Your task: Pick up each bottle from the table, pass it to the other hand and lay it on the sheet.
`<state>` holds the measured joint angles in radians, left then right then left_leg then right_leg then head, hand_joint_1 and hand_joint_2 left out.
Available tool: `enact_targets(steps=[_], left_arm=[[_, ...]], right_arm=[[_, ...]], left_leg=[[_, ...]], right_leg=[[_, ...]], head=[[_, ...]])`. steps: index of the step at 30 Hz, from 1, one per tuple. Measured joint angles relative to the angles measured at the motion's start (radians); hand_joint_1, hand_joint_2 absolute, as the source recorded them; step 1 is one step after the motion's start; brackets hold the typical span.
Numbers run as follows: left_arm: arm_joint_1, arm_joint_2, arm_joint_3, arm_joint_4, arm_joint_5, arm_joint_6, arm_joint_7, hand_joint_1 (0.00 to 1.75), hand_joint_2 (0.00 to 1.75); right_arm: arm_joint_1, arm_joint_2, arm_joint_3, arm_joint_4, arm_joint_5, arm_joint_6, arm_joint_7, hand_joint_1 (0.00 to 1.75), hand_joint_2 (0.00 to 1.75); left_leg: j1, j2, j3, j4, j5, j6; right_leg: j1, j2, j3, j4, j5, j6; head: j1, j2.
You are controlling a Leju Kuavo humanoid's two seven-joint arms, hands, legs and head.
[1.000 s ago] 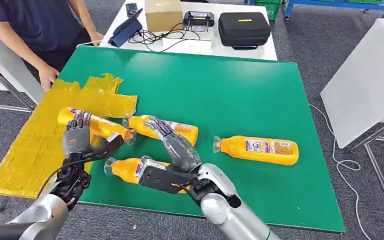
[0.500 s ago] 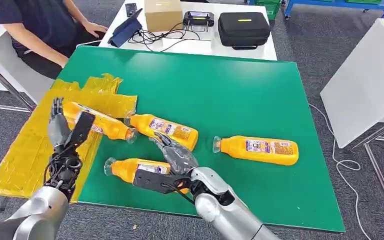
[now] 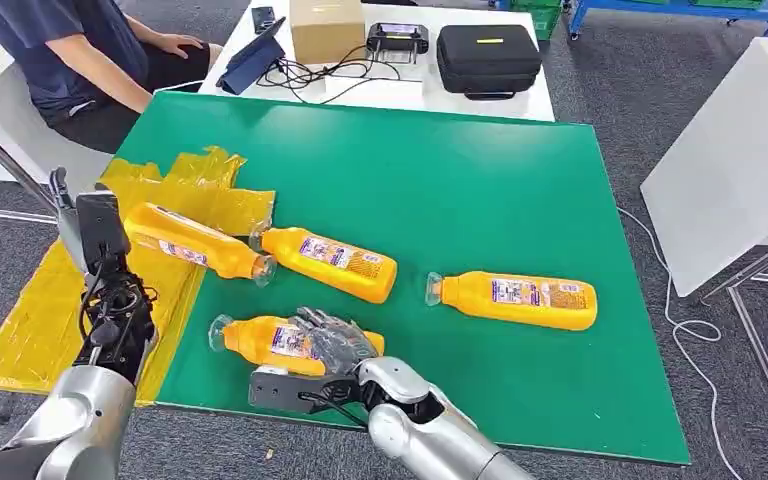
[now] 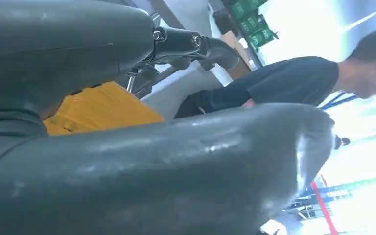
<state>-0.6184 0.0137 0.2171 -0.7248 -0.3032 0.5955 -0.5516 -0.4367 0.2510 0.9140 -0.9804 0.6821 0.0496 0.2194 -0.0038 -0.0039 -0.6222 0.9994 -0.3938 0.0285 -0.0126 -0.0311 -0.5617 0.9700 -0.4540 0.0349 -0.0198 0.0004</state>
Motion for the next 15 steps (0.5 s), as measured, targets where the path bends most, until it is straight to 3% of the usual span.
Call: enact_targets(steps=[5, 10, 15], left_arm=[[0.009, 0.008, -0.004, -0.006, 0.050, 0.003, -0.010, 0.00, 0.00], [0.032, 0.022, -0.004, -0.029, 0.080, 0.001, -0.008, 0.00, 0.00], [0.039, 0.030, -0.004, -0.034, 0.095, 0.000, -0.008, 0.00, 0.00]], right_arm=[[-0.024, 0.006, 0.047, 0.032, 0.068, -0.017, 0.063, 0.00, 1.75], [-0.040, 0.006, 0.101, 0.087, 0.247, -0.045, 0.175, 0.00, 1.75], [-0.050, 0.005, 0.138, 0.136, 0.312, -0.061, 0.194, 0.00, 1.75]], left_leg=[[0.000, 0.000, 0.000, 0.000, 0.000, 0.000], [0.000, 0.000, 0.000, 0.000, 0.000, 0.000], [0.000, 0.000, 0.000, 0.000, 0.000, 0.000]], right_leg=[[0.000, 0.000, 0.000, 0.000, 0.000, 0.000], [0.000, 0.000, 0.000, 0.000, 0.000, 0.000], [0.000, 0.000, 0.000, 0.000, 0.000, 0.000]], head=[[0.000, 0.000], [0.000, 0.000], [0.000, 0.000]])
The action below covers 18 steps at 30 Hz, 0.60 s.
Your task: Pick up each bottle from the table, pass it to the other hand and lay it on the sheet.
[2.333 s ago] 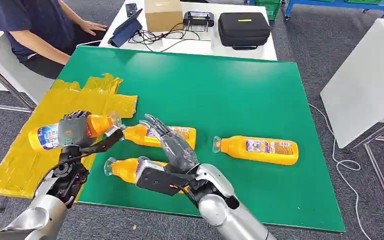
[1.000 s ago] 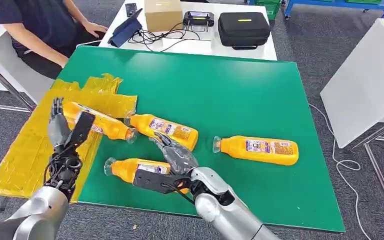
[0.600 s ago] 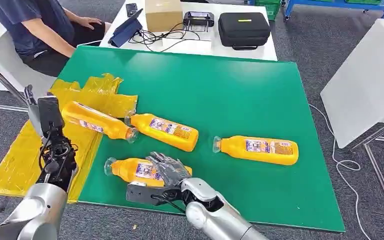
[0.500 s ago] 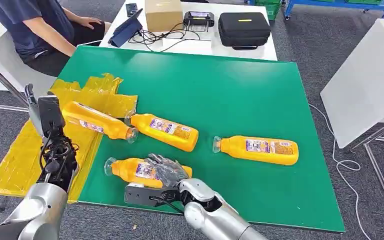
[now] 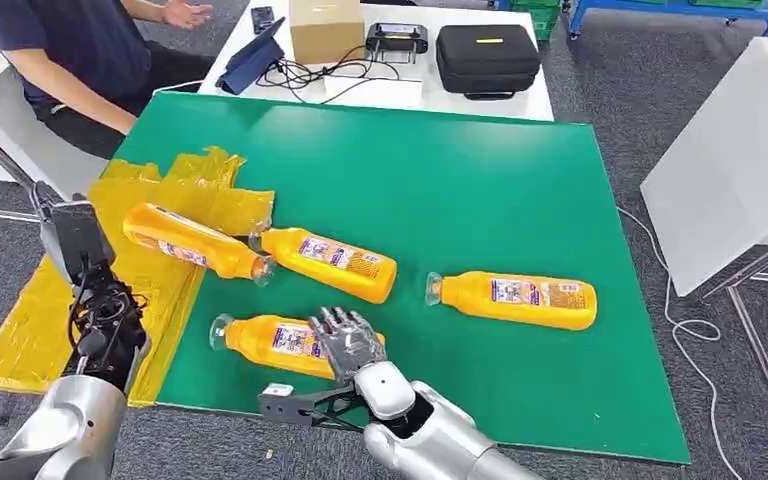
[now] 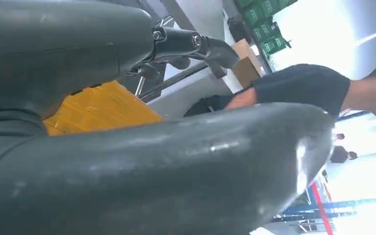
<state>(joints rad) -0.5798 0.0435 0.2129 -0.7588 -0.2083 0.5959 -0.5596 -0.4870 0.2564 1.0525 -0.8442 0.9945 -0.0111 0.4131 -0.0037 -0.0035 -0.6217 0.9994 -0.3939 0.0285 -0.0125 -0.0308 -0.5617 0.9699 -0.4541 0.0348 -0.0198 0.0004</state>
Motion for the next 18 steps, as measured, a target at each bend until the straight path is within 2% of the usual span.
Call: enact_targets(steps=[3, 4, 5, 14, 18], left_arm=[[0.002, 0.003, 0.000, -0.003, 0.013, 0.001, -0.003, 0.00, 0.00], [0.003, 0.005, 0.000, -0.005, 0.020, 0.001, -0.004, 0.00, 0.00], [0.003, 0.006, 0.001, -0.005, 0.025, 0.002, -0.007, 0.00, 0.00], [0.003, 0.019, 0.001, -0.005, 0.052, 0.001, -0.024, 0.00, 0.00], [0.004, 0.019, -0.001, -0.005, 0.110, -0.108, 0.019, 0.00, 0.00]], right_arm=[[-0.008, 0.002, 0.018, 0.024, 0.026, -0.004, -0.005, 0.00, 1.75], [-0.012, 0.003, 0.023, 0.033, 0.027, -0.004, -0.011, 1.45, 1.75], [-0.016, 0.006, 0.027, 0.042, 0.027, -0.002, -0.020, 1.75, 1.75], [-0.051, 0.036, 0.050, 0.131, -0.014, 0.019, -0.066, 1.75, 1.75], [-0.059, 0.039, 0.037, 0.138, -0.078, 0.008, -0.070, 1.75, 1.75]], left_leg=[[0.000, 0.000, 0.001, 0.000, 0.000, 0.000], [0.000, 0.000, 0.002, 0.000, 0.000, 0.000], [0.000, 0.000, 0.002, 0.000, 0.000, 0.000], [0.002, 0.000, 0.008, 0.000, 0.001, -0.003], [0.002, 0.000, 0.008, 0.000, 0.002, -0.003]], right_leg=[[0.000, 0.000, 0.001, 0.000, 0.000, 0.000], [0.000, 0.000, 0.001, 0.000, 0.000, 0.000], [0.000, 0.000, 0.002, 0.000, 0.000, 0.000], [0.002, 0.001, 0.005, 0.000, 0.002, -0.004], [0.001, 0.001, 0.005, 0.000, 0.002, -0.004]], head=[[0.000, 0.000], [0.000, 0.000], [0.000, 0.000], [-0.001, 0.000], [0.000, 0.000]])
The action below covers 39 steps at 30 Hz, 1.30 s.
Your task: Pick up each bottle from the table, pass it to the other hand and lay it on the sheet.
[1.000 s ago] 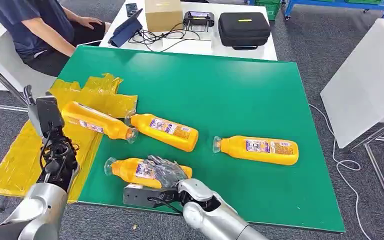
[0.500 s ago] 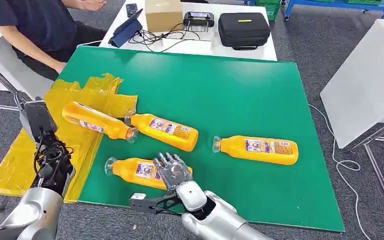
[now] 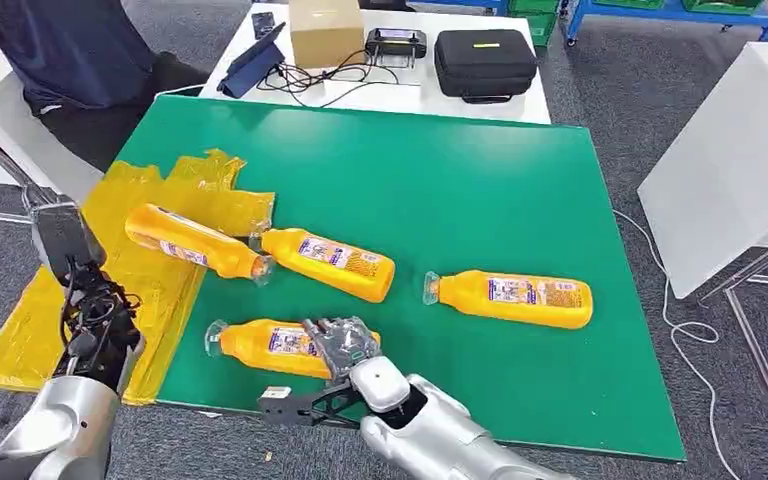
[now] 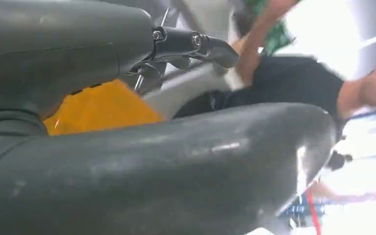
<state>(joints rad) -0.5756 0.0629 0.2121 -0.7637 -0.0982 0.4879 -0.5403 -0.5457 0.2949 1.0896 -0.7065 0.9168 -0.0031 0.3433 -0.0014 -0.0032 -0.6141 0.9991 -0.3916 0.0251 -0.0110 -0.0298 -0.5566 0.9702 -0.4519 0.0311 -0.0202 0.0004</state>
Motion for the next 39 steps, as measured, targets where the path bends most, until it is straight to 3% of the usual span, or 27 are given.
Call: enact_targets(steps=[4, 5, 10, 14, 28, 39], left_arm=[[0.013, 0.000, -0.002, -0.003, 0.040, -0.092, 0.035, 0.00, 0.00], [0.013, 0.000, -0.004, -0.003, 0.056, -0.115, 0.045, 0.00, 1.75], [0.053, 0.002, -0.005, -0.051, 0.258, -0.403, 0.148, 0.00, 1.75], [0.131, 0.002, -0.011, -0.170, 0.380, -0.524, 0.218, 0.00, 1.75], [0.291, -0.003, -0.062, -0.451, 0.554, -0.649, 0.328, 0.00, 1.75], [0.353, -0.021, -0.100, -0.553, 0.607, -0.683, 0.357, 0.00, 1.75]], right_arm=[[-0.002, 0.000, -0.031, -0.006, -0.034, 0.012, -0.002, 1.75, 1.75], [-0.002, 0.000, -0.036, -0.008, -0.040, 0.013, -0.002, 1.75, 1.75], [0.009, -0.021, -0.107, -0.073, -0.118, 0.011, 0.010, 1.75, 1.75], [0.056, -0.067, -0.256, -0.232, -0.130, 0.004, 0.024, 1.75, 1.75], [0.178, -0.106, -0.504, -0.599, -0.104, -0.029, -0.005, 1.75, 1.75], [0.178, -0.085, -0.536, -0.648, -0.109, -0.030, -0.014, 1.75, 1.75]], left_leg=[[0.000, 0.000, 0.000, 0.000, 0.000, 0.000], [0.000, 0.000, -0.001, 0.000, 0.000, 0.000], [0.000, 0.000, -0.003, 0.000, 0.000, 0.000], [-0.001, 0.000, -0.006, 0.001, 0.000, 0.000], [0.000, 0.000, -0.011, 0.000, 0.000, 0.000], [0.000, 0.000, -0.011, 0.000, 0.000, 0.000]], right_leg=[[0.000, 0.000, 0.000, 0.000, 0.000, 0.000], [0.000, 0.000, 0.000, 0.000, 0.000, 0.000], [0.000, 0.000, -0.002, 0.000, 0.000, 0.000], [0.000, 0.000, -0.005, 0.000, 0.001, 0.001], [0.000, 0.000, -0.010, 0.000, 0.001, 0.001], [0.000, 0.000, -0.010, 0.000, 0.001, 0.001]], head=[[0.000, 0.000], [0.000, 0.000], [0.000, 0.000], [0.000, 0.000], [0.000, 0.000], [0.000, 0.000]])
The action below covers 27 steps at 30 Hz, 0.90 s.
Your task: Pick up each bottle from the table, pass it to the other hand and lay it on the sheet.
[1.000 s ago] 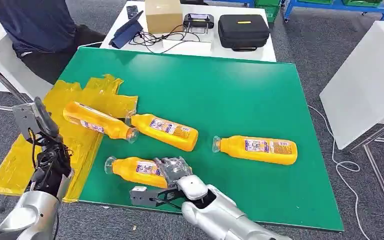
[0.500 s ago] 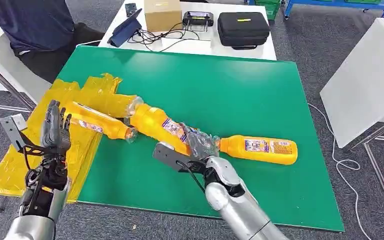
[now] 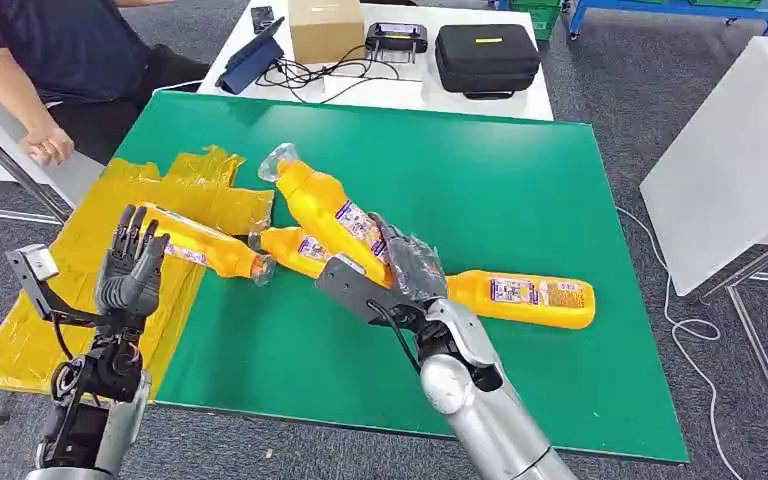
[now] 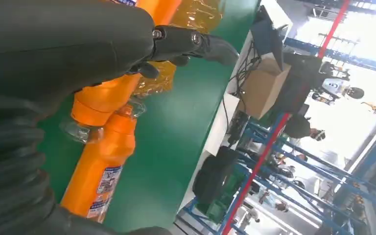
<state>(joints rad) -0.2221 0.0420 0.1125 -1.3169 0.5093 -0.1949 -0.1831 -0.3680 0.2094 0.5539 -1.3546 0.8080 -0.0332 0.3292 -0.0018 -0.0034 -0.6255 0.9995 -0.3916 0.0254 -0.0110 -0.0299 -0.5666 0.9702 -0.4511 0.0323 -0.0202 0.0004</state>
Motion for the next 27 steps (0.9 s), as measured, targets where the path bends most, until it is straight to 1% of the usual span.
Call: enact_targets(steps=[3, 6, 15, 20, 27], left_arm=[[0.004, -0.001, -0.001, -0.007, 0.005, -0.002, 0.003, 0.00, 1.75], [0.013, -0.008, -0.024, -0.022, 0.058, -0.036, 0.032, 0.00, 1.75], [0.001, -0.054, -0.209, -0.033, 0.178, -0.043, 0.054, 0.00, 1.75], [-0.014, -0.065, -0.269, -0.031, 0.183, -0.023, 0.053, 0.00, 1.75], [-0.017, -0.065, -0.291, -0.024, 0.190, -0.011, 0.051, 0.00, 1.75]], right_arm=[[0.000, 0.002, -0.003, 0.000, -0.001, 0.000, -0.002, 1.75, 1.75], [-0.009, 0.013, -0.004, 0.003, -0.018, -0.002, -0.015, 1.75, 1.75], [-0.115, 0.099, 0.022, 0.142, -0.057, -0.014, -0.054, 1.75, 1.75], [-0.171, 0.141, 0.102, 0.258, -0.101, -0.046, -0.041, 1.75, 1.75], [-0.231, 0.155, 0.261, 0.341, -0.148, -0.076, 0.014, 1.75, 1.75]], left_leg=[[0.000, 0.000, 0.000, 0.000, 0.000, 0.000], [0.000, 0.000, -0.001, 0.000, 0.000, 0.000], [0.000, 0.000, -0.001, 0.000, 0.000, 0.000], [0.000, 0.000, -0.001, 0.000, 0.000, 0.000], [0.000, 0.000, -0.002, 0.000, 0.000, 0.000]], right_leg=[[0.000, 0.000, 0.000, 0.000, 0.000, 0.000], [0.000, 0.000, -0.001, 0.000, 0.000, 0.000], [0.000, 0.000, -0.001, 0.000, 0.000, 0.000], [0.000, 0.000, -0.001, 0.000, 0.000, 0.000], [0.000, 0.000, -0.002, 0.000, 0.000, 0.000]], head=[[0.000, 0.000], [0.000, 0.000], [0.000, 0.000], [0.000, 0.000], [0.000, 0.000]])
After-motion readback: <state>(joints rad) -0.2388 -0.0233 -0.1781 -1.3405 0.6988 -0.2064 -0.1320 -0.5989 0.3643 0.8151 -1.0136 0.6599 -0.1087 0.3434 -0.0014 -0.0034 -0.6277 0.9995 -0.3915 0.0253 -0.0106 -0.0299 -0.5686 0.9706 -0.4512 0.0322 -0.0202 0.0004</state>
